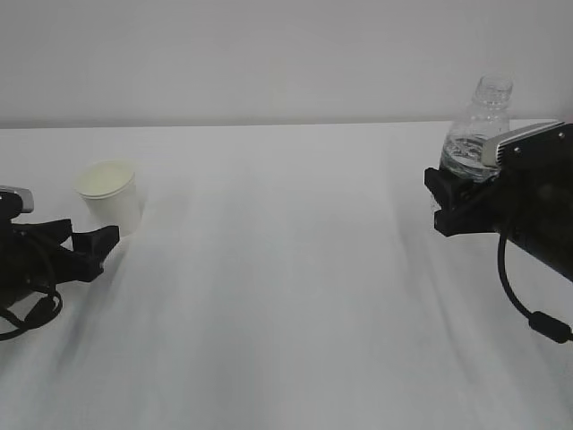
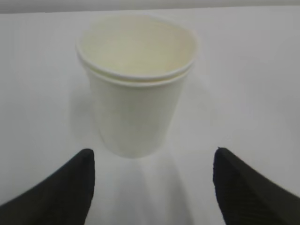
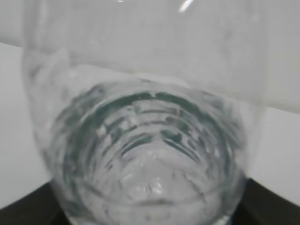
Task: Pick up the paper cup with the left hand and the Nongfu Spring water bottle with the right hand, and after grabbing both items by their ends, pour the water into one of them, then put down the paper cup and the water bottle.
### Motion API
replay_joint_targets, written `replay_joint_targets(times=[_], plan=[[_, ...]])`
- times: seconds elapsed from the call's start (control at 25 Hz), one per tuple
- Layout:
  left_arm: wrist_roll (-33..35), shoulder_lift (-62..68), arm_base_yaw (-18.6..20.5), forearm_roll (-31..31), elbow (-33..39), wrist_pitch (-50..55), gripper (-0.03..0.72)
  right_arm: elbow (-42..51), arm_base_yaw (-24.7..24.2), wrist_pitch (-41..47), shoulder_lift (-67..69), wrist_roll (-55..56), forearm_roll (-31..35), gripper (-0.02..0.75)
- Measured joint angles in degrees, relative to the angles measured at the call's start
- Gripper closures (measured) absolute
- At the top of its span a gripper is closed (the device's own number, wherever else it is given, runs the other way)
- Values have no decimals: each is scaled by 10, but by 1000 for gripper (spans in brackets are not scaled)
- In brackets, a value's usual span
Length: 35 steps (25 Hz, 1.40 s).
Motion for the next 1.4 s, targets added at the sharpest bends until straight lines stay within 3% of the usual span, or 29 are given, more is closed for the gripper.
replay_joint_targets(times=[1.4], plan=[[-6, 95, 0, 9, -170, 34, 114, 0, 0, 1, -1, 0, -1, 274]])
